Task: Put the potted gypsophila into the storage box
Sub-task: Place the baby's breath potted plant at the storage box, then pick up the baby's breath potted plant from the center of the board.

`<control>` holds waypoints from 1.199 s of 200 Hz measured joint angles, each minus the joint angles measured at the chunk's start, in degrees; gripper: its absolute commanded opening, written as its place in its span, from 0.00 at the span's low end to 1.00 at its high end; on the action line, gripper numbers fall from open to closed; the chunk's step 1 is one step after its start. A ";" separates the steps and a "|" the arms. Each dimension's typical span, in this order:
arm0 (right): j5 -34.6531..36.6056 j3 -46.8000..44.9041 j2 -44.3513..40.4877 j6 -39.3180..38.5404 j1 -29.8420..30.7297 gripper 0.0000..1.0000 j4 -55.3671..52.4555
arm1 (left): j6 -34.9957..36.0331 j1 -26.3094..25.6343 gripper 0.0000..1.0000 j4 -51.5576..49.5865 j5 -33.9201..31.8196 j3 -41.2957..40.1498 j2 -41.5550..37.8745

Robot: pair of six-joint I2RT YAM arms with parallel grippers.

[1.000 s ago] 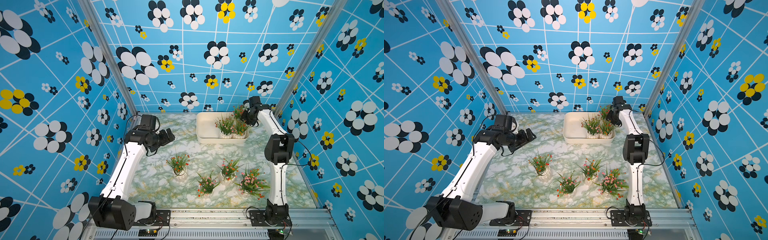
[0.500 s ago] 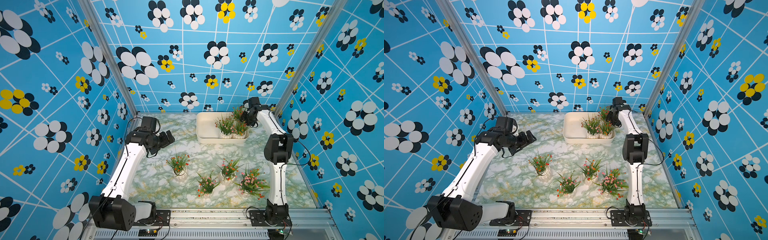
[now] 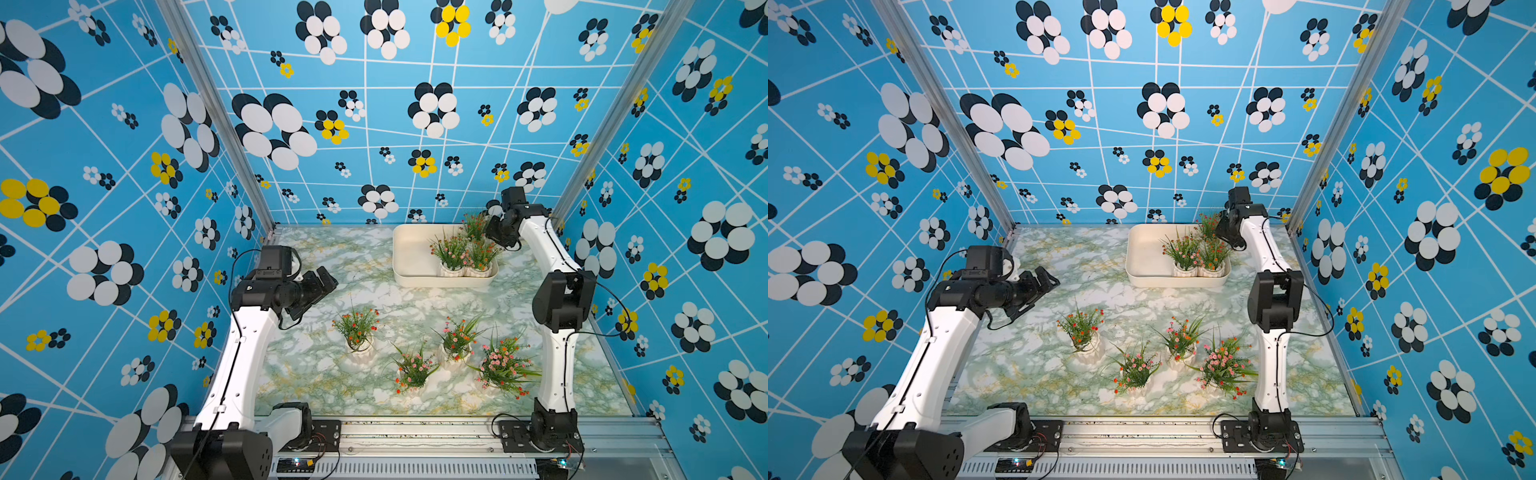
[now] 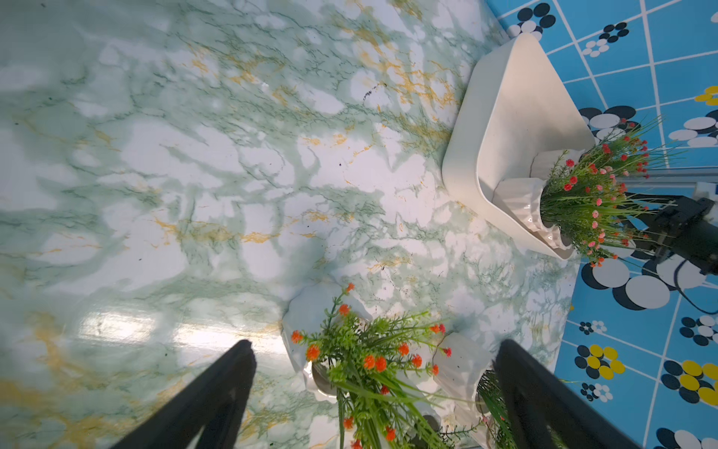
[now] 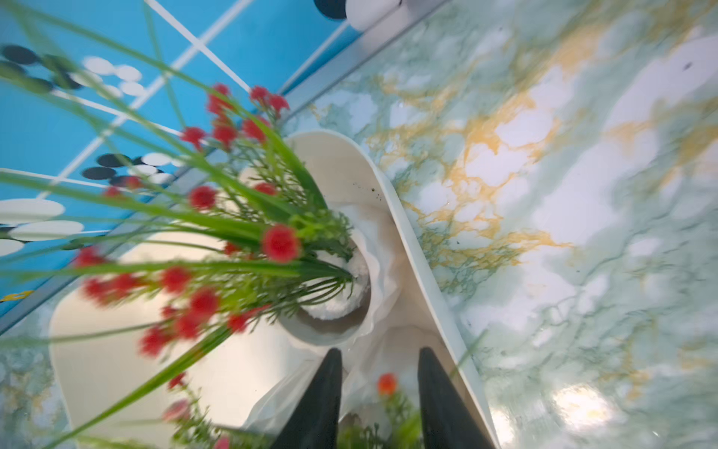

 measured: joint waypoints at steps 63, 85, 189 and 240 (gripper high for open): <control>4.74 -1.51 -20.26 -5.20 0.00 0.99 -4.90 | -1.11 3.45 0.98 -7.91 -1.01 -12.33 -9.86; 5.14 -12.48 -28.09 -6.16 0.00 0.99 -5.05 | -1.99 2.16 0.97 -9.86 -2.01 -16.24 -11.19; 3.34 -59.45 -49.05 -6.69 0.00 0.99 1.05 | -9.64 -13.84 0.86 -5.38 -6.84 -22.69 -9.33; 2.49 -64.52 -50.31 -6.99 -1.90 0.99 3.65 | -10.47 -16.24 0.79 -1.09 -7.72 -22.67 -3.82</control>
